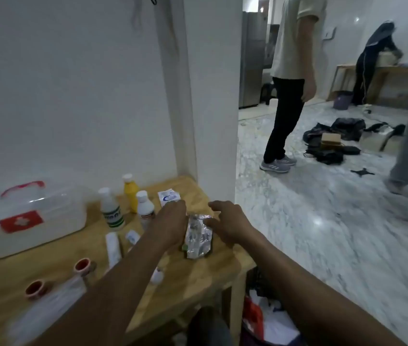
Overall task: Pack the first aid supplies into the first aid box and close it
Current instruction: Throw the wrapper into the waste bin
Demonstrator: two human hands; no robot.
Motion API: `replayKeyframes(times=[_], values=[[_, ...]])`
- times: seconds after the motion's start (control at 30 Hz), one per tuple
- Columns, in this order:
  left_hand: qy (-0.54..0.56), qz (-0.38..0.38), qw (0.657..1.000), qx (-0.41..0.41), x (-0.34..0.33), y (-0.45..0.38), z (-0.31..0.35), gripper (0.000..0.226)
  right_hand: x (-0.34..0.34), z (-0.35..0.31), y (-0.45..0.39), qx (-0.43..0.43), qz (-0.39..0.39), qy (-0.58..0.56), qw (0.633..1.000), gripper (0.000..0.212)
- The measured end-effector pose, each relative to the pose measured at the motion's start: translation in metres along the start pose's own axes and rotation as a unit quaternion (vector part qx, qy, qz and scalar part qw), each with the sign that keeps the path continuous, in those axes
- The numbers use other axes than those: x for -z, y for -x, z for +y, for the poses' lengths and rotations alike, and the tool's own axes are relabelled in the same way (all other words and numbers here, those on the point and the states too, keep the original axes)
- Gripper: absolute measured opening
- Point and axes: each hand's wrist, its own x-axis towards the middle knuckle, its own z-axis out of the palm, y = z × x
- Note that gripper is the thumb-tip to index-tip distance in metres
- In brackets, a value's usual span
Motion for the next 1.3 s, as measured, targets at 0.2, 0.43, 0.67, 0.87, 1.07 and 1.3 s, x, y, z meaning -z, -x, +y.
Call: replayKeyframes(times=[0.2, 0.43, 0.67, 0.87, 1.07, 1.3], values=[[-0.035, 0.006, 0.998, 0.059, -0.012, -0.010, 0.000, 0.015, -0.011, 0.005, -0.016, -0.019, 0.021, 0.005, 1.000, 0.050], [-0.030, 0.045, 0.998, 0.043, -0.018, -0.014, 0.000, 0.015, 0.001, 0.007, -0.006, -0.063, 0.034, -0.036, 0.997, 0.038], [0.018, 0.039, 0.996, -0.081, -0.033, -0.030, 0.089, 0.009, 0.081, 0.073, 0.050, -0.173, 0.170, -0.145, 0.959, 0.021], [0.060, 0.116, 0.988, -0.085, -0.014, -0.031, 0.113, 0.021, 0.101, 0.077, 0.048, -0.194, 0.279, -0.185, 0.922, 0.018], [0.038, 0.039, 0.992, -0.113, -0.037, -0.055, 0.189, 0.027, 0.126, 0.139, 0.072, -0.266, 0.352, -0.161, 0.883, 0.016], [0.030, -0.073, 0.990, -0.115, -0.116, -0.079, 0.221, 0.018, 0.083, 0.213, 0.078, -0.370, 0.310, -0.145, 0.864, 0.021]])
